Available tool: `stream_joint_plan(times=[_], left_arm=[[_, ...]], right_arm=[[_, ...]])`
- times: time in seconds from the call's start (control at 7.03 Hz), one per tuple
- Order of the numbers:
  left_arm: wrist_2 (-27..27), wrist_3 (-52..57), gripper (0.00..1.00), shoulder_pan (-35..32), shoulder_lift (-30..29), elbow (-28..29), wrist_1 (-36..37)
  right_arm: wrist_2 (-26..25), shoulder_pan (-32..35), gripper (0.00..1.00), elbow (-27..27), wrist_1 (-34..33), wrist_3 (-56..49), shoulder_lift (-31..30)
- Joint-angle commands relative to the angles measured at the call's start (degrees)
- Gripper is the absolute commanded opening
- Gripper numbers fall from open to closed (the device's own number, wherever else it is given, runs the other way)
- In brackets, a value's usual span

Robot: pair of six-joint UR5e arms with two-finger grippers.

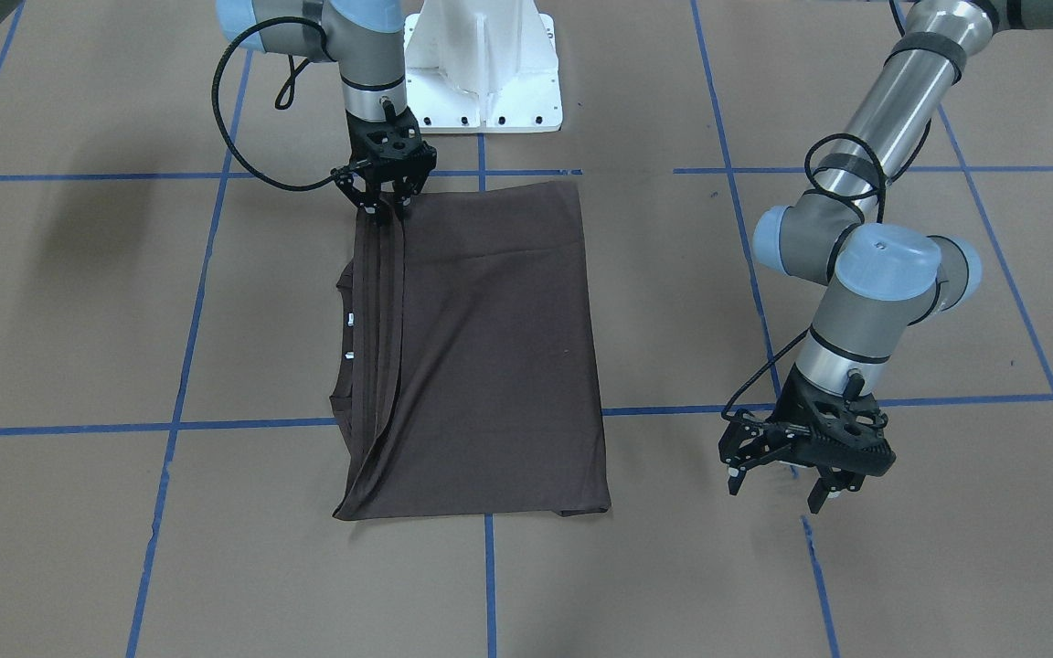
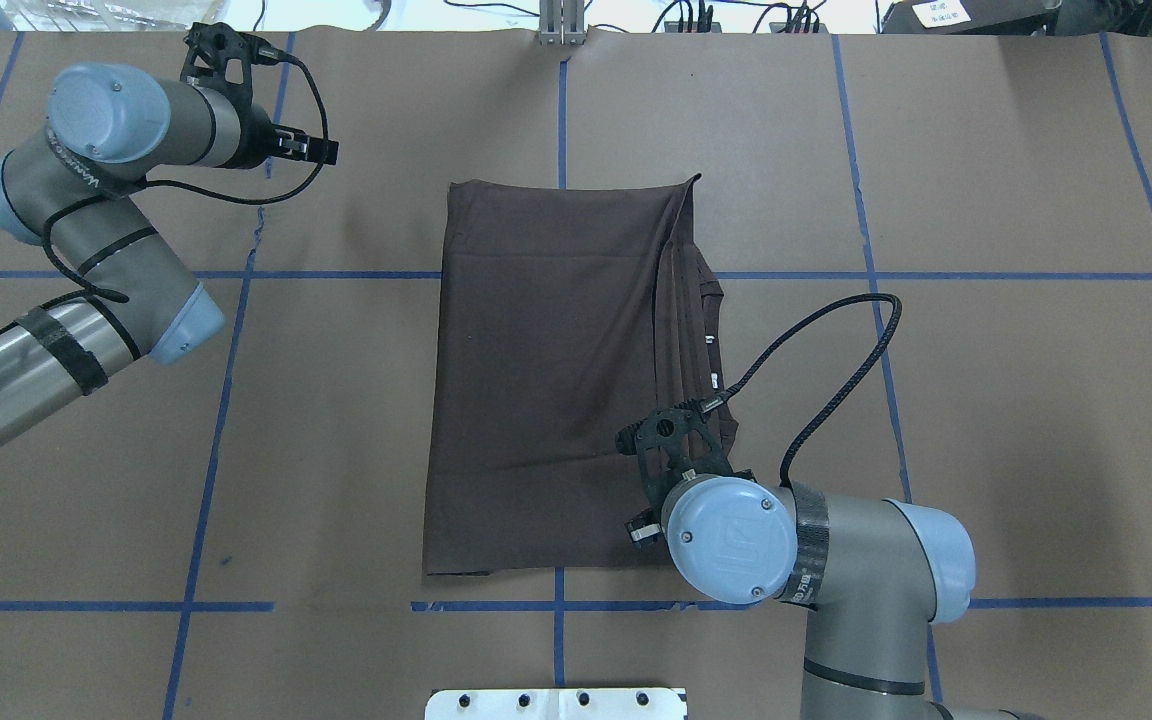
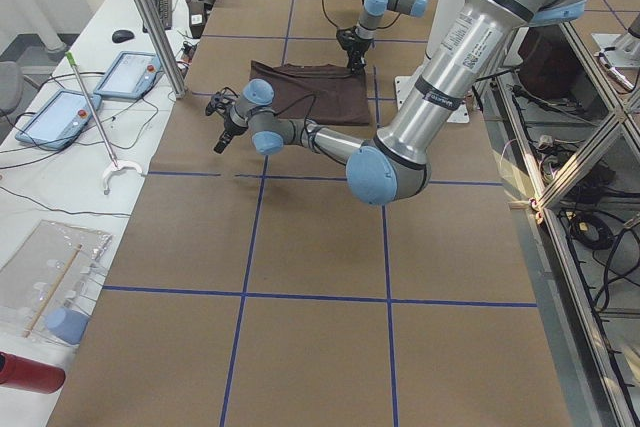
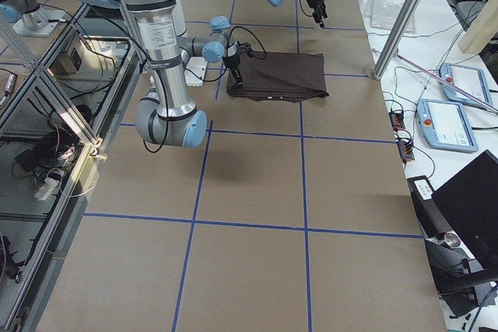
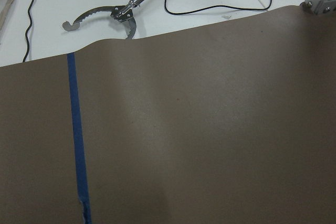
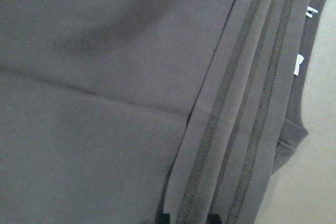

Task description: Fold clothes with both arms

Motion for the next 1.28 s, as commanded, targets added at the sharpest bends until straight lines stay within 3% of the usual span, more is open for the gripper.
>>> stream_joint_plan(times=[0.0, 0.85, 1.0, 1.14], left_arm=[[0.01, -0.06, 1.0, 0.0, 0.1, -0.09, -0.03], [0.1, -0.06, 1.0, 0.0, 0.18, 0.0, -0.03], [0.1, -0.06, 1.0, 0.0, 0.18, 0.09, -0.03], [0.1, -0.06, 1.0, 0.09, 0.18, 0.09, -0.03]], right_arm=[[1.06, -0.06, 0.0, 0.08, 0.11, 0.3, 0.04], [1.15, 0.38, 0.0, 4.19, 0.11, 1.01, -2.32], [1.15, -0.23, 0.25, 4.29, 0.11, 1.09, -1.64], [1.15, -0.32, 0.66, 3.95, 0.37, 1.27, -0.76]])
